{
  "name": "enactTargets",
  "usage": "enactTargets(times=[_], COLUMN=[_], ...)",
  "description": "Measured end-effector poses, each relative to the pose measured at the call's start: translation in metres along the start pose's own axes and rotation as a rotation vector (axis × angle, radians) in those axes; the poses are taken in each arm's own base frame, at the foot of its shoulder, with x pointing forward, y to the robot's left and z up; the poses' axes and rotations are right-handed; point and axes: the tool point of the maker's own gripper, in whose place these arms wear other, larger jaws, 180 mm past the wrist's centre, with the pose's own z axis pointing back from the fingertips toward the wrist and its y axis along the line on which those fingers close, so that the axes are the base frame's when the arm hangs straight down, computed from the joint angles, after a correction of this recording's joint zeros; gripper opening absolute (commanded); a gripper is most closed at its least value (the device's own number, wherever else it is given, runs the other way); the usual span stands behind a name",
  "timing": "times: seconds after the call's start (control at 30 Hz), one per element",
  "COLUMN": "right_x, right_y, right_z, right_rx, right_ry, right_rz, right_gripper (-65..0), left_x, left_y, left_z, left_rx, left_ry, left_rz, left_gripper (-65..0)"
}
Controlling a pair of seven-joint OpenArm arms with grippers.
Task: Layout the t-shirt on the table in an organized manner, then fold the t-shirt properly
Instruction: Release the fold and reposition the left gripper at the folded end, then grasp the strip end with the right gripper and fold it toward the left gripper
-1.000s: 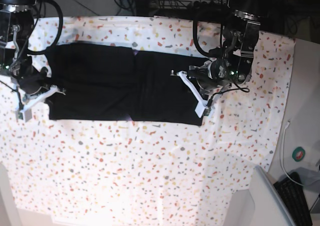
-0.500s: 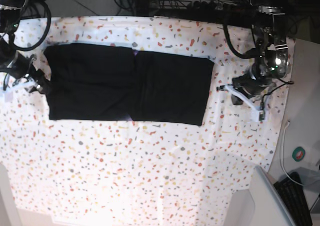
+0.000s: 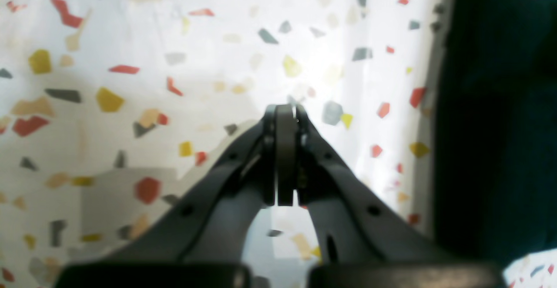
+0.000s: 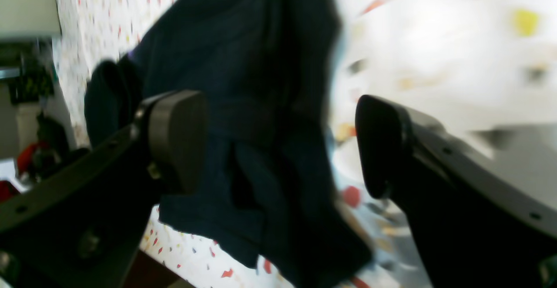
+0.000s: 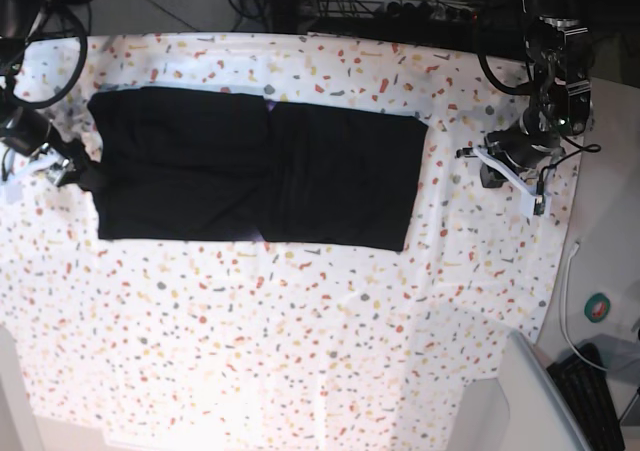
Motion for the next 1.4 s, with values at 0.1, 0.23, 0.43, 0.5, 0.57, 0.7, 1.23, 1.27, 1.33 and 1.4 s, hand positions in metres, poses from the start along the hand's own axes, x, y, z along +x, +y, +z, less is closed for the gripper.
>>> enactTargets(times=[0.1,0.23,0.43,0.5,0.57,0.7,1.23,1.27,1.33,1.4], right_x=[0.001,-0.007,-0.019,-0.028,-0.033,-0.039,-0.054,-0.054,-0.054,-0.056], right_y=[-0.006,-0.016,0.002,0.015,0.025,0.029,0.034,0.034,0.034,0.03], right_z=[0.005,0.0,-0.022,-0.033,-0.039,-0.042,-0.049,-0.049,-0.049,-0.048], right_rx=[-0.017,-0.026,0.018,0.05,0.082,0.09,0.099,0.099,0.098,0.082], right_ry=[0.006,0.028,0.077,0.097,0.094,0.112,0.164,0.166,0.167,0.176], right_rz=[0.007,-0.044,0.005,0.018,0.005,0.01,0.035,0.035,0.035,0.046], right_gripper=[-17.9,-17.7,-18.2,-18.3,-18.5,-26.9,-33.2,-33.5,-38.9,-51.2], left_x=[0.002,0.008,0.006,0.008,0.007,0.006,0.007,0.007,0.007,0.007], left_y=[0.01,0.007,-0.018,-0.037,-0.055,-0.07,-0.107,-0.107,-0.107,-0.108], left_z=[-0.003,-0.012,-0.033,-0.039,-0.042,-0.044,-0.058,-0.058,-0.058,-0.058], left_rx=[0.023,0.009,-0.03,-0.075,-0.109,-0.142,-0.213,-0.213,-0.214,-0.215], left_ry=[0.004,0.003,0.031,0.039,0.046,0.033,-0.011,-0.011,-0.01,-0.009], left_rz=[0.013,0.032,0.049,0.009,-0.016,-0.04,-0.06,-0.06,-0.064,-0.066], left_gripper=[-65.0,-65.0,-65.0,-65.0,-65.0,-65.0,-65.0,-65.0,-65.0,-65.0])
